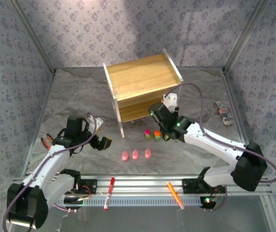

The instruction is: Place and organize the plastic toys onto the shelf

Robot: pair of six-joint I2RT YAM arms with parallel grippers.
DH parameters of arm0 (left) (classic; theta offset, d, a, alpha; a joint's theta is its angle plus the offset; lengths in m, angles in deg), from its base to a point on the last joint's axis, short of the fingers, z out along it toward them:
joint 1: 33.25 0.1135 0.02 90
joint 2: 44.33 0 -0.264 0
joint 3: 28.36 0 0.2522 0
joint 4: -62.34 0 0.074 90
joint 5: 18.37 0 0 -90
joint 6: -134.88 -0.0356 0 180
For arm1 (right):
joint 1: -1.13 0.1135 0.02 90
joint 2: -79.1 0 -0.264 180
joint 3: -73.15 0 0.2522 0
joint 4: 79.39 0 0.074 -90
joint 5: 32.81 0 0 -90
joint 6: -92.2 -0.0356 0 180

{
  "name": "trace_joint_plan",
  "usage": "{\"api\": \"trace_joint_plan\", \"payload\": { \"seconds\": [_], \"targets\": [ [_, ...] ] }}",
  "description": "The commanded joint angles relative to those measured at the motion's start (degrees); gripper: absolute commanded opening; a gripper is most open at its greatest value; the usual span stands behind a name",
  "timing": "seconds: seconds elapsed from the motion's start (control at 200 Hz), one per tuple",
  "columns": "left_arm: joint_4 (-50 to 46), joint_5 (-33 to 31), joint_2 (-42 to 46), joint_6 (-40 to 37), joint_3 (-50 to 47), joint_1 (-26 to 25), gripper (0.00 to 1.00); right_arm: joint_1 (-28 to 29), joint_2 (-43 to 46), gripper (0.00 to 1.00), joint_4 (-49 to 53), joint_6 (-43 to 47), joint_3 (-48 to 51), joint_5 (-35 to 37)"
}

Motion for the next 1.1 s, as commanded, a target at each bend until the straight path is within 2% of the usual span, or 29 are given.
{"api": "trace_joint_plan", "payload": {
  "seconds": [0.0, 0.13, 0.25, 0.47, 0.55, 0.68, 0.74, 0.85, 0.959, 1.094],
  "targets": [
    [1.5, -0.1, 1.1, -0.6, -0.2, -0.4, 1.0, 2.0, 3.2, 0.61, 2.7, -1.7, 2.1, 3.6],
    [2.5, -0.2, 1.1, -0.2, -0.6, -0.4, 1.0, 5.4, 6.2, 0.62, 1.8, -1.5, 5.5, 5.1],
    [4.3, -0.8, 1.0, 0.3, -1.3, -0.4, 1.0, 10.9, 7.3, 0.63, 1.2, -2.0, 8.1, 9.0],
    [6.5, -2.0, 0.9, 1.2, -2.0, -0.4, 1.0, 23.4, 5.2, 0.67, 6.4, -12.5, 10.8, 19.0],
    [6.5, -2.2, 1.1, 1.4, -1.9, -0.4, 1.0, 29.0, 2.4, 0.7, 13.6, -21.9, 10.1, 24.9],
    [6.3, -2.4, 1.3, 1.6, -1.8, -0.4, 1.0, 36.0, -5.3, 0.72, 37.9, -51.0, 5.9, 32.0],
    [6.2, -2.4, 1.5, 1.6, -1.8, -0.4, 1.0, 38.0, -9.6, 0.73, 46.5, -62.3, 3.7, 32.7],
    [5.8, -2.1, 1.8, 1.4, -1.9, -0.4, 1.0, 41.5, -18.2, 0.79, 59.7, -78.0, -1.7, 32.7],
    [5.6, -2.3, 2.1, 1.4, -2.0, -0.4, 1.0, 45.0, -28.7, 0.87, 81.2, -104.0, -7.9, 32.8],
    [5.4, -2.3, 2.5, 1.4, -2.0, -0.5, 1.0, 47.5, -32.0, 0.92, 80.8, -106.7, -10.0, 30.7]
  ]
}}
